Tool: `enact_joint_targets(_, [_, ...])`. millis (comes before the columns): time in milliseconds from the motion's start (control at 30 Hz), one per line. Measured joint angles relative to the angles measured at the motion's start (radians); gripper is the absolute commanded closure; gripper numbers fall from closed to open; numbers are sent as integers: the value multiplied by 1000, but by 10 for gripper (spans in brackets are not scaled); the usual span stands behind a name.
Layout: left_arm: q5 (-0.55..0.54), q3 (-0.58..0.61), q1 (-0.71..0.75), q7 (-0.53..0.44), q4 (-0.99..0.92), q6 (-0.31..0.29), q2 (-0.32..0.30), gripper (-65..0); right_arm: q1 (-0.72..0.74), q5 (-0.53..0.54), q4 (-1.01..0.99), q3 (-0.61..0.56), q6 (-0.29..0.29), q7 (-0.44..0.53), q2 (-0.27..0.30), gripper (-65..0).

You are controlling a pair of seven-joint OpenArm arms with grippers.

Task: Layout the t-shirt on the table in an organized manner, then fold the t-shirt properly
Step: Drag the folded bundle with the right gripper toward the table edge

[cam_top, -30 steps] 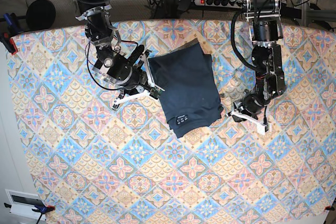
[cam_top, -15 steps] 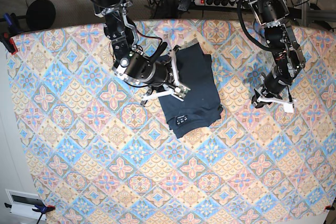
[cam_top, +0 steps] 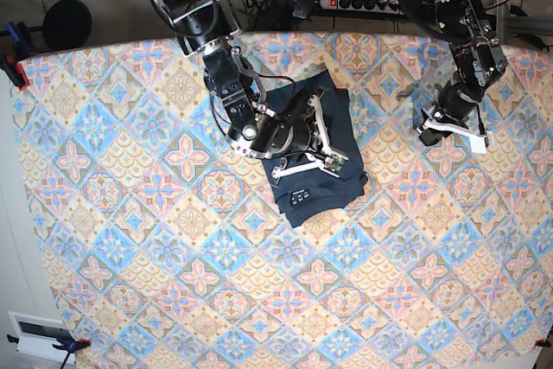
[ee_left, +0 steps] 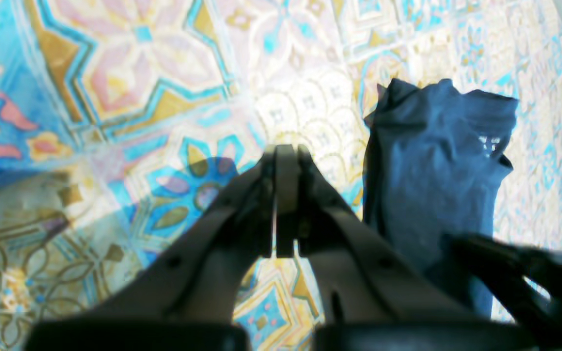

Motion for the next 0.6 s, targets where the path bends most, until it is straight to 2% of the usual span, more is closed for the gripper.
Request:
enact_joint_targets(167, [13,-56,36,-1,3,6,2,0,39,12,-117,-52,16,75,-8,0])
enact_joint_targets(367, [-7,-51,33,0,3,-3,4,0,112,8,-192,-53,7,85,-8,0])
enact_joint_targets(500, [4,-53,47,1,3,1,4,0,128,19,-316,-51,7,162,-8,0])
enact_joint_targets(600, [0,-53,41,0,3,-1,5,0,154,48,-396,-48,11,178,-13,0])
